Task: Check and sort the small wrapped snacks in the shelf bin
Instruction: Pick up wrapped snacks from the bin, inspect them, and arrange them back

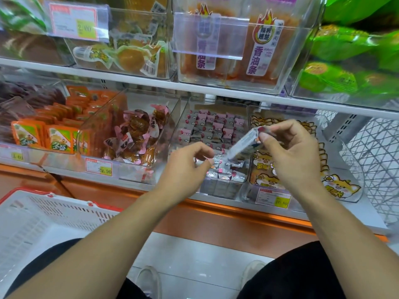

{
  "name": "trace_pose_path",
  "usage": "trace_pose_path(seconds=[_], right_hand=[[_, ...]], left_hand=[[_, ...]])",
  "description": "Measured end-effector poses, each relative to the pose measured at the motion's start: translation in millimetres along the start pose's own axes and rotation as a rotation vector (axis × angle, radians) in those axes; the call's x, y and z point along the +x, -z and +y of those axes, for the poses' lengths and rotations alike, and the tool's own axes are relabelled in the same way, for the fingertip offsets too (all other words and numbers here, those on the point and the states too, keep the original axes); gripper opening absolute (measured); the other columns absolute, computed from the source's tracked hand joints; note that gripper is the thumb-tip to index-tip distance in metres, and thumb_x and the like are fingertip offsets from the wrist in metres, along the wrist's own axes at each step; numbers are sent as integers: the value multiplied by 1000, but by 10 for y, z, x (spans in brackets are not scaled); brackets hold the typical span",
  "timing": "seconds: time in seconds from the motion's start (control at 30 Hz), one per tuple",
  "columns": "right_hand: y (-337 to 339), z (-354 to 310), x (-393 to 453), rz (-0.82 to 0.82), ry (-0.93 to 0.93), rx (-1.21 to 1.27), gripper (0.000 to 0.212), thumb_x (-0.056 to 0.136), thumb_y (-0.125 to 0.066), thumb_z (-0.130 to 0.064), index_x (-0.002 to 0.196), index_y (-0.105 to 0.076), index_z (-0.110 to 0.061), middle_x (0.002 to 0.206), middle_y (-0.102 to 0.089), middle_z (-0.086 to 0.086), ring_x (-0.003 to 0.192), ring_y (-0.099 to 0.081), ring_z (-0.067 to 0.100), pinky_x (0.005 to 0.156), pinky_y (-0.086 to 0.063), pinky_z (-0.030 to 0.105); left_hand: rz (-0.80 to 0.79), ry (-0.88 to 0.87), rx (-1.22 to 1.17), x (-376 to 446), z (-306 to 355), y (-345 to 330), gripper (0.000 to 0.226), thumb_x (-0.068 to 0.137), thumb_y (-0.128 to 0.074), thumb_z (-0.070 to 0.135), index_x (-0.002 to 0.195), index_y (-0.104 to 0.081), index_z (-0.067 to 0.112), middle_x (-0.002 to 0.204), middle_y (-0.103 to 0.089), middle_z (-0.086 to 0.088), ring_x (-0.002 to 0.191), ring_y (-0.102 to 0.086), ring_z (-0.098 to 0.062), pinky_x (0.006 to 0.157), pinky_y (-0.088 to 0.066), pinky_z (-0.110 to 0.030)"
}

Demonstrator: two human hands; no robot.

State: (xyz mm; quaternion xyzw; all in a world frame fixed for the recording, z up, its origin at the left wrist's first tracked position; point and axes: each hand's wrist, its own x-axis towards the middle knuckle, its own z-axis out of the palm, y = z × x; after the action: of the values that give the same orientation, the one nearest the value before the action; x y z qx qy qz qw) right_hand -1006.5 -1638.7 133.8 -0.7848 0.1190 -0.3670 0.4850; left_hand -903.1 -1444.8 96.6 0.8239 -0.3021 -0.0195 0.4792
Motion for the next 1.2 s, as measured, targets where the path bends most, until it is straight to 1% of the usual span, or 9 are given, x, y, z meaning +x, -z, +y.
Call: trace_pose_path(seconds=[0.07,0.2,0.3,0.4,0.67,0.83,0.93,1.03,1.2], right_hand=[[14,25,10,-63,59,-162,17,91,-72,-19,87,-65,-35,88,-71,-17,81,-67,4,65,-54,17],[-50,85,-24,-241,117,-397,13,91,-72,-15,92,-68,-28,86,-69,-17,82,-63,0,66,-50,20],[-116,80,-29,-286,222,-580,11,91,-71,-16,96,-67,-25,91,-64,-10,90,-59,12,76,-50,35],[-167,39,7,-256,260,-786,11,93,-68,-27,97,-63,-35,86,-54,-6,84,-53,20,67,-40,33],[-72,9,77,-265,216,-815,12,94,-67,-29,92,-59,-37,61,-52,-21,54,-46,-1,48,-35,23],[-57,-11,124,-552,212,-845,21,92,-68,-30,89,-54,-46,90,-74,-17,79,-65,8,72,-55,36],[-95,56,125,-475,189,-870,13,92,-67,-33,93,-56,-42,86,-71,-14,73,-61,10,66,-52,33],[-222,118,176,-494,99,-1049,7,94,-63,-33,98,-62,-38,95,-71,-7,88,-65,22,69,-49,34],[-378,128,62,-610,158,-1299,26,92,-55,-15,110,-68,-29,99,-67,5,91,-67,32,61,-35,34]], left_hand=[[-14,-63,153,57,-7,-83,17,95,-68,25,111,-70,29,97,-60,26,99,-54,1,81,-41,-12],[-55,-168,362,257,7,-235,29,97,-65,30,126,-67,25,122,-68,8,118,-50,-14,101,-40,-33],[-120,-211,560,406,5,-329,33,96,-65,36,127,-68,26,126,-67,4,120,-49,-22,100,-37,-40],[-153,-181,640,489,-12,-384,30,92,-68,39,120,-72,28,122,-66,-1,120,-50,-26,98,-38,-41],[-130,-123,480,517,-53,-422,3,91,-72,29,89,-70,27,96,-69,7,104,-51,-22,81,-33,-34],[-121,-108,437,472,-71,-425,5,90,-71,26,89,-67,28,95,-67,1,106,-50,-22,78,-30,-34],[-121,-98,419,473,-87,-426,12,91,-71,26,85,-62,31,92,-64,4,104,-49,-20,77,-31,-33],[-114,-98,380,466,-70,-439,13,93,-68,25,84,-61,29,86,-60,10,101,-48,-18,76,-34,-34],[-74,-122,194,415,61,-388,8,100,-58,22,92,-57,23,84,-65,9,82,-62,-13,74,-54,-46]])
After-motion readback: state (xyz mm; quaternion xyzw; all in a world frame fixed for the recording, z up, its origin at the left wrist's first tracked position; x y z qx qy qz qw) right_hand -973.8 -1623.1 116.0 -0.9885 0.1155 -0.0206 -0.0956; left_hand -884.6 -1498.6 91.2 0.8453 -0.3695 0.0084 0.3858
